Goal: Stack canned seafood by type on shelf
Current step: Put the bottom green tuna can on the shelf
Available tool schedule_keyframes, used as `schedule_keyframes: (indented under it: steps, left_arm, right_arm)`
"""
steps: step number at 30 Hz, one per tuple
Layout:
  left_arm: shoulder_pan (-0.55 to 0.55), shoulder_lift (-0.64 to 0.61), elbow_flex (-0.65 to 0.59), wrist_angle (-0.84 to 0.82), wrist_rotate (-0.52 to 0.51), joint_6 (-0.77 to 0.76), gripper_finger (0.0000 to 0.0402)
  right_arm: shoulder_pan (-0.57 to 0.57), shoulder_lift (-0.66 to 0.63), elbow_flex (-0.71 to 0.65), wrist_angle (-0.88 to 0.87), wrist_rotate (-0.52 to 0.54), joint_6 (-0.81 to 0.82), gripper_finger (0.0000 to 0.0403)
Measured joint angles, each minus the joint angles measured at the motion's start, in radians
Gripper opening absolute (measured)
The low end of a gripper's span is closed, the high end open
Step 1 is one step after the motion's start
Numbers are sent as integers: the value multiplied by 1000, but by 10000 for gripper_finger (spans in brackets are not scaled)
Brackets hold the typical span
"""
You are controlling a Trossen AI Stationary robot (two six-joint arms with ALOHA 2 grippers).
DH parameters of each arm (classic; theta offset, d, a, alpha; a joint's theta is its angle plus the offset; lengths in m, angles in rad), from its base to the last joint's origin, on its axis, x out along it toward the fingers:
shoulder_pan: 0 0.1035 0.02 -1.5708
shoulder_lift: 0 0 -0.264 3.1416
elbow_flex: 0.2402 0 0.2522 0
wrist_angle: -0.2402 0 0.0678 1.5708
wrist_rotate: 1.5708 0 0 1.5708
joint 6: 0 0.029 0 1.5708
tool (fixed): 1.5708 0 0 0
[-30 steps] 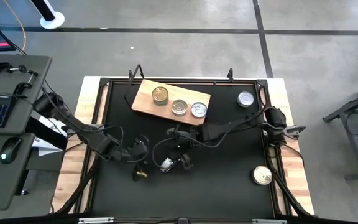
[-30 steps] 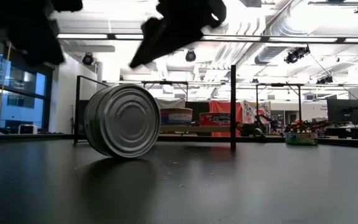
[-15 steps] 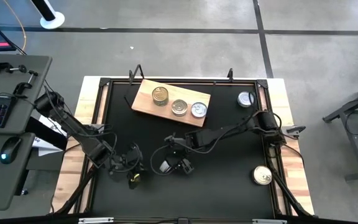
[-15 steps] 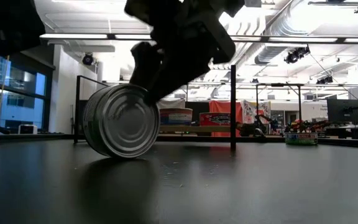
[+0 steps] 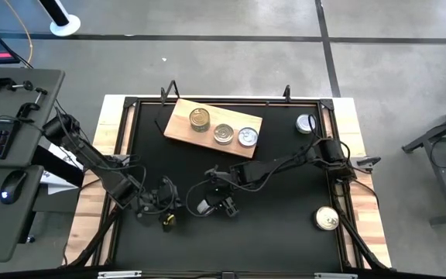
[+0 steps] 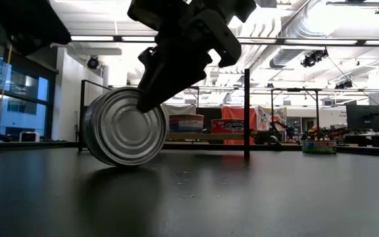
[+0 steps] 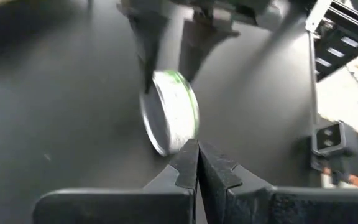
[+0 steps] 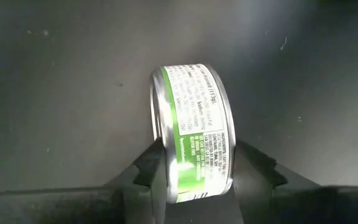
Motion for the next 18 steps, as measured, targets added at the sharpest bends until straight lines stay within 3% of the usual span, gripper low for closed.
schedule_keyframes:
  steps: [8, 14, 18]
  left_arm:
    - [33, -56, 0, -12, -7, 128, 0]
    - [79, -234, 0, -89, -105, 314, 0]
    - [98, -345, 0, -167, -211, 412, 0]
  right_arm:
    - [3, -15, 0, -17, 11, 101, 124]
    - [6, -134, 77, -185, 164, 154, 120]
    - [-8, -191, 156, -318, 356, 152, 120]
